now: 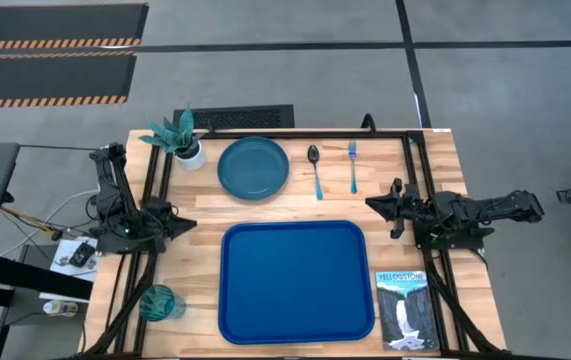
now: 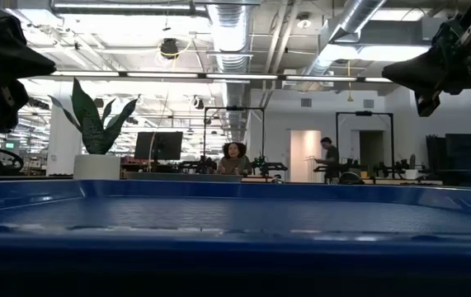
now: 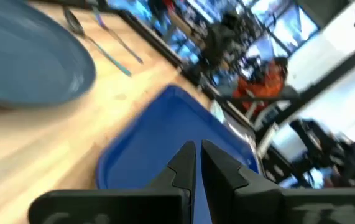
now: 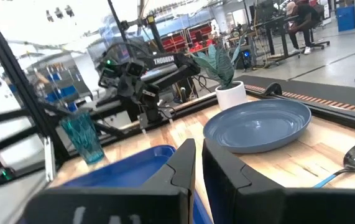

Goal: Pick and place plate/cup/fork/spoon on tray
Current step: Put the iridescent fork on the blue tray

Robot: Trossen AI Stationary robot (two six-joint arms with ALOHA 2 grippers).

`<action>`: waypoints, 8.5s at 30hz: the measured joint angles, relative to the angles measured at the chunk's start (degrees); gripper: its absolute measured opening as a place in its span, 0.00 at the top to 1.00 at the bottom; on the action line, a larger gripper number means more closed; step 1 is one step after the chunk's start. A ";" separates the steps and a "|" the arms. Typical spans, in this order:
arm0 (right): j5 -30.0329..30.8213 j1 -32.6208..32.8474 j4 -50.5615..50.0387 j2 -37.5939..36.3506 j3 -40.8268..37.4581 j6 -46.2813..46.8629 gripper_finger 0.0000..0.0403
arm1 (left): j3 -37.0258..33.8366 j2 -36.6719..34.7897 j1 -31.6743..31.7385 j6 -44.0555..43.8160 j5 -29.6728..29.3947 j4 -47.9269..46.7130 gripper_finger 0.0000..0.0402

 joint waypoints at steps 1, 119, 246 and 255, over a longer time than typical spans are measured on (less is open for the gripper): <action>0.05 -0.06 -0.09 0.03 0.00 0.05 0.86 | 0.00 0.00 0.00 0.02 -1.15 0.04 0.97; -13.53 -46.82 -31.84 74.94 44.61 13.37 0.39 | 66.65 64.39 77.09 47.35 69.12 5.82 0.34; 7.15 -9.76 -22.45 92.86 65.83 23.39 0.90 | 42.99 87.49 88.30 38.84 76.44 50.67 0.94; -2.15 -9.88 -26.13 87.06 65.90 13.26 0.73 | 43.05 85.04 89.96 44.26 85.94 46.98 1.00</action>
